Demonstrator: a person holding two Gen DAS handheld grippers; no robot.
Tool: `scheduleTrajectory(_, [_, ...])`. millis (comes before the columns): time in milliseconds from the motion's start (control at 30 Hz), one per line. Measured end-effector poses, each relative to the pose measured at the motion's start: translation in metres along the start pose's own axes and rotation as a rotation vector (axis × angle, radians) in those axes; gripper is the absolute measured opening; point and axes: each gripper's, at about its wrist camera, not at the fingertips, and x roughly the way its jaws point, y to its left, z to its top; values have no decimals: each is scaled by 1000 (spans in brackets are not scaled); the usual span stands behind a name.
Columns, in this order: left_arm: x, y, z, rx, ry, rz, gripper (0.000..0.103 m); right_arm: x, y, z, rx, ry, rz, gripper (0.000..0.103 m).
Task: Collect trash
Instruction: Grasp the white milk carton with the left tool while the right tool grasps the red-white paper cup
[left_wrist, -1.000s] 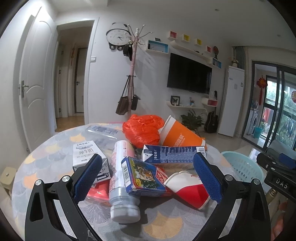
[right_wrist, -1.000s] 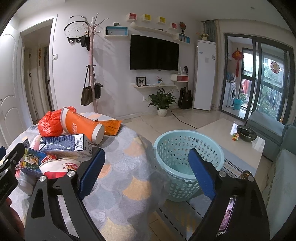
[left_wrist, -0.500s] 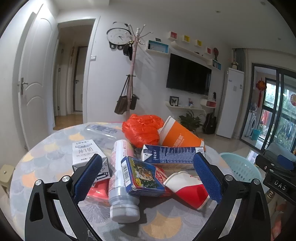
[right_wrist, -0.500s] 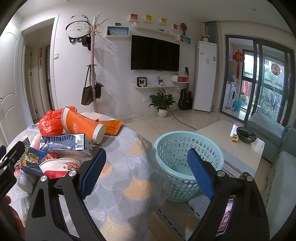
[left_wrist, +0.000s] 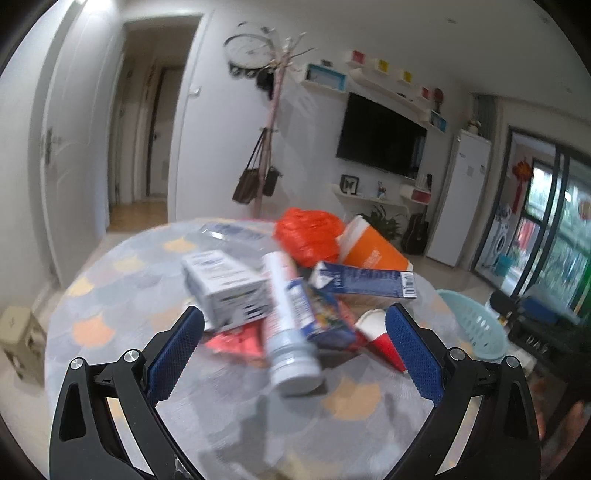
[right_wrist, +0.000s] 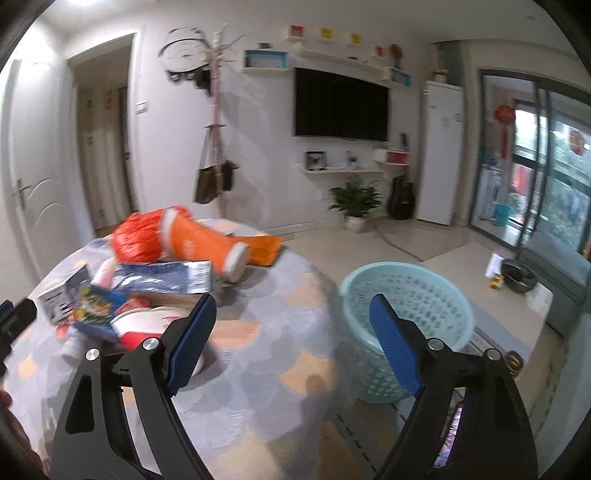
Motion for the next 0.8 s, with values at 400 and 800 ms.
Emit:
scheduleTrajectory(400, [52, 64, 67, -193, 211, -33, 94, 31, 60, -5, -105, 139, 284, 80])
scheduleTrajectory(800, [154, 72, 58, -257, 498, 81, 78, 65, 61, -16, -128, 285, 368, 81])
